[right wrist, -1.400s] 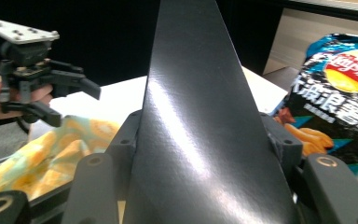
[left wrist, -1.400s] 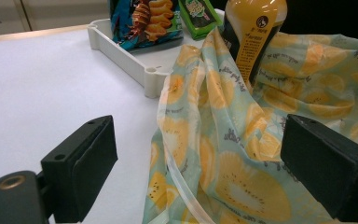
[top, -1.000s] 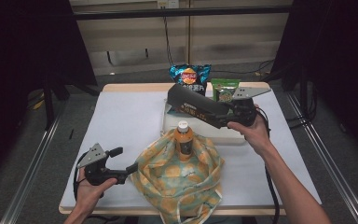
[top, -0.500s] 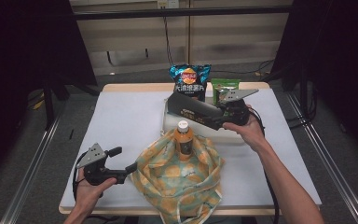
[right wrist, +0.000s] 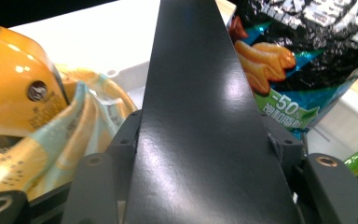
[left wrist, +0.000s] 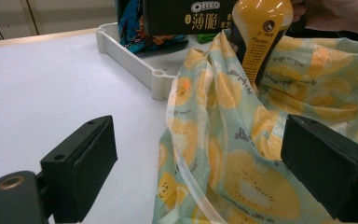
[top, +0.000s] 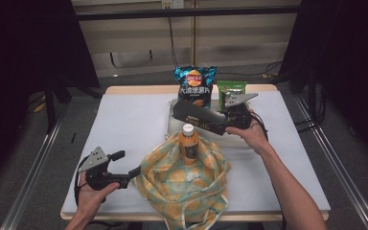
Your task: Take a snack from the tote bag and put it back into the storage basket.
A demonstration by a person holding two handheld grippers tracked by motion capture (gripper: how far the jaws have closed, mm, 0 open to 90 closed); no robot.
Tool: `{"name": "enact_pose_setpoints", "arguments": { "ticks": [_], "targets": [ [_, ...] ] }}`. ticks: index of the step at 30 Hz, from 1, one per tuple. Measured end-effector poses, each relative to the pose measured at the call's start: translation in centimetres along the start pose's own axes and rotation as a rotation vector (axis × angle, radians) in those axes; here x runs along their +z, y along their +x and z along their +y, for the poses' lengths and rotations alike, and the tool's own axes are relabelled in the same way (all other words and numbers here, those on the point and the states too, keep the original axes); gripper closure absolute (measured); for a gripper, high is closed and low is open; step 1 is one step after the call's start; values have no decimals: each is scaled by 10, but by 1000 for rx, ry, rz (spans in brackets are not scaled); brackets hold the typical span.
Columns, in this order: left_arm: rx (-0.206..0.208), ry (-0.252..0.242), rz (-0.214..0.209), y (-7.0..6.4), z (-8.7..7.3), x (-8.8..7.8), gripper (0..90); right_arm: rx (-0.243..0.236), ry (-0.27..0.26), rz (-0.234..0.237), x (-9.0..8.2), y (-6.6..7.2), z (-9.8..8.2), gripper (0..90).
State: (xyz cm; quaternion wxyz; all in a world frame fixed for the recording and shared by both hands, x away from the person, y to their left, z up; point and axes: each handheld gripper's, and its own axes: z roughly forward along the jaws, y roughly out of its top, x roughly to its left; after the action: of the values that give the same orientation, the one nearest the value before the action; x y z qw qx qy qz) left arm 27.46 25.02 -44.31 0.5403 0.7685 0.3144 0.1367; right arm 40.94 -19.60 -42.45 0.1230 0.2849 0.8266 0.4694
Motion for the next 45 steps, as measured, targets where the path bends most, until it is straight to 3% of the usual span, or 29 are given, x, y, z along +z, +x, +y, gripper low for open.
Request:
{"name": "enact_pose_setpoints", "arguments": {
  "ticks": [9, 20, 30, 35, 45],
  "targets": [
    [-11, 2, 5, 0, -1, 1, 96, 1, 18, 19, 10, -3, -6, 434],
    [-8, 3, 4, 1, -1, 0, 96, -50, 66, 34, 27, 0, -13, 432],
    [-9, 9, 13, 0, -1, 1, 96, -15, 74, 33, 28, -4, -15, 422],
    [-4, 17, 13, 1, -1, 2, 96, -34, 88, 40, 31, -6, -16, 422],
    [-6, 13, 11, 1, -1, 1, 96, -29, 131, 45, 33, -7, -15, 401]
  ]
}}
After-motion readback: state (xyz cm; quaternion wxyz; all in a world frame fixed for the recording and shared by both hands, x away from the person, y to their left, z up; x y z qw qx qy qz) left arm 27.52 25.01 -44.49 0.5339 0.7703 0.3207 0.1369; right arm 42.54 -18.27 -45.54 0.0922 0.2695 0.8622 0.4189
